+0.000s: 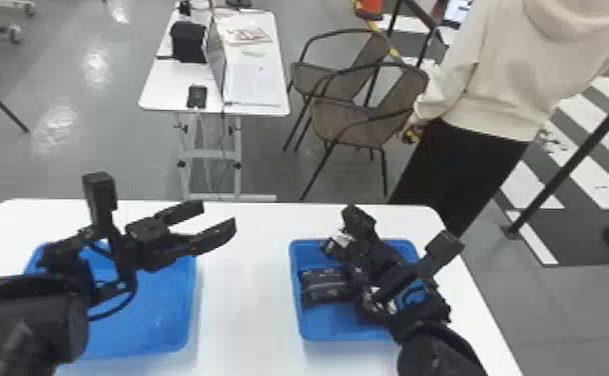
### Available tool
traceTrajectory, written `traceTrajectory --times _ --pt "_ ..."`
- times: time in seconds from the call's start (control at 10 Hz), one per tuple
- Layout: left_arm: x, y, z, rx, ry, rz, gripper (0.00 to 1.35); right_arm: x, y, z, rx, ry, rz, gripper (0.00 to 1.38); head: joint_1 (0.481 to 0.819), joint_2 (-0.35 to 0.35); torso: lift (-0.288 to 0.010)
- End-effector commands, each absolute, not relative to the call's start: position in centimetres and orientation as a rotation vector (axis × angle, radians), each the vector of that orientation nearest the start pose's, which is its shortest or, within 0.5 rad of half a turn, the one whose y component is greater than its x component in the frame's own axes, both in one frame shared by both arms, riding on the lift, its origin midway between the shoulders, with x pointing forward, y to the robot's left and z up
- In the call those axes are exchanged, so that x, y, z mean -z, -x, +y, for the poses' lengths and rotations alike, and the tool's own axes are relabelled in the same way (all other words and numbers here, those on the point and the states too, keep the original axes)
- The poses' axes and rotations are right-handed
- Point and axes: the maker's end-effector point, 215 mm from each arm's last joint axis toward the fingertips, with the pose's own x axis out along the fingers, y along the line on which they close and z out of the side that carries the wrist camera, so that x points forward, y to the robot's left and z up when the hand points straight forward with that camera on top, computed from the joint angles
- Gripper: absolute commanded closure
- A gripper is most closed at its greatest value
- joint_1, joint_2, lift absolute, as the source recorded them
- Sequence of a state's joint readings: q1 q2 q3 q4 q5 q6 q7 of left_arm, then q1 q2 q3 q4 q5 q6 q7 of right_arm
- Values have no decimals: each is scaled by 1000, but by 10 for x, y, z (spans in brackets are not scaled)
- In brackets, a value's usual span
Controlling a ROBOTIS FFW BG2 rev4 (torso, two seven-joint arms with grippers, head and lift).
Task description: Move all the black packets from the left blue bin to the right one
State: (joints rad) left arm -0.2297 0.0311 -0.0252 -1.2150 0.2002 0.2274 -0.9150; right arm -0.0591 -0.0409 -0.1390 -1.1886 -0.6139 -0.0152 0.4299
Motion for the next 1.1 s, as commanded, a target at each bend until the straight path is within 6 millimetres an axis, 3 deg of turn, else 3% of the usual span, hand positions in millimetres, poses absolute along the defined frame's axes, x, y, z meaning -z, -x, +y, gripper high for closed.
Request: traceTrajectory --times 0.0,0.2,0.4,0.5,0.6,0.7,0.8,0.9,1.0 --pt "397 -554 96 855 335 217 -2 495 -568 -261 -136 -661 193 1256 695 -195 0" --pt "391 -541 124 781 377 192 -2 537 -558 -269 -95 -655 275 1105 695 -155 0" --pt "393 -537 140 743 413 169 -2 549 -555 -307 -24 -541 297 360 695 -147 0" --pt "391 -538 152 720 396 149 45 537 -556 -327 11 -419 274 102 695 -158 0" --pt "393 -538 169 688 346 130 193 510 -555 -341 37 -310 209 96 695 -170 0" --pt "396 -531 186 657 302 129 191 479 -544 -344 30 -214 133 136 695 -175 0" --pt "410 -516 208 596 293 176 -2 449 -527 -337 2 -117 67 159 695 -175 0" --pt "419 -502 231 521 236 196 -2 426 -502 -336 13 -59 19 180 695 -157 0" --pt "414 -490 257 458 158 145 114 401 -472 -333 41 -33 -66 193 695 -133 0"
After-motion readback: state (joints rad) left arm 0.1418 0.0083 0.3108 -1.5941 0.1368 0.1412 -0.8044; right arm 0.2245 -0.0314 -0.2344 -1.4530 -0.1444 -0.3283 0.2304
